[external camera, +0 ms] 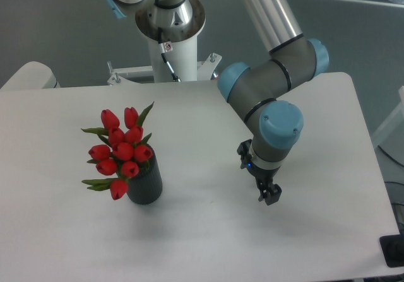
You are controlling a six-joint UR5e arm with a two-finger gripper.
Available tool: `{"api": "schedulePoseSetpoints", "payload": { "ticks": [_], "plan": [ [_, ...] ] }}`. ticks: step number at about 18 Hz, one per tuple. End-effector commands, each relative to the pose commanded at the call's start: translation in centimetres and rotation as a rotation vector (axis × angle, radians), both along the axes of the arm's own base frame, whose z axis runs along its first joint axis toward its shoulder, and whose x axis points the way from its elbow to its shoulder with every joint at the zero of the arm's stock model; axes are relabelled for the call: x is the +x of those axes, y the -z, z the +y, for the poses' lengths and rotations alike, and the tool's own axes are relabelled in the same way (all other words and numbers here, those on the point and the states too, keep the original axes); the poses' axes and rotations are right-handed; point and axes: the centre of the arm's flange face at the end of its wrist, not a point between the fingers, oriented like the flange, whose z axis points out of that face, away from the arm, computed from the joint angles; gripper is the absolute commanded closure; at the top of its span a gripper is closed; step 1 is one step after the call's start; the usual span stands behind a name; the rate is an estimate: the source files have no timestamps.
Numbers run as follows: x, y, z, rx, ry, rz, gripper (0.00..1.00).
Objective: Pick up the flowers from the vase
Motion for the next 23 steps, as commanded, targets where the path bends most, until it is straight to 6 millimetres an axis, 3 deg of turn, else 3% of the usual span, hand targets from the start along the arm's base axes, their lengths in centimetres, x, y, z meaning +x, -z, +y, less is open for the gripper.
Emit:
{"api": "schedulePoseSetpoints", "payload": {
  "ticks": [3,10,11,18,23],
  "plan": [
    [0.7,-2.4,0.1,0.112,-0.017,-0.05,0.0],
    [4.2,-2.7,-2.9,0.319,-0.072,-0.239,0.0],
    [4.9,-3.9,-3.1,0.365,-0.073,-0.252,0.0],
    [8.3,-5.5,-6.4,0.63,-0.163,-0.434,0.0],
    [9.6,-6.6,-5.8,0.717,-0.282,-0.57,0.0]
  ]
}}
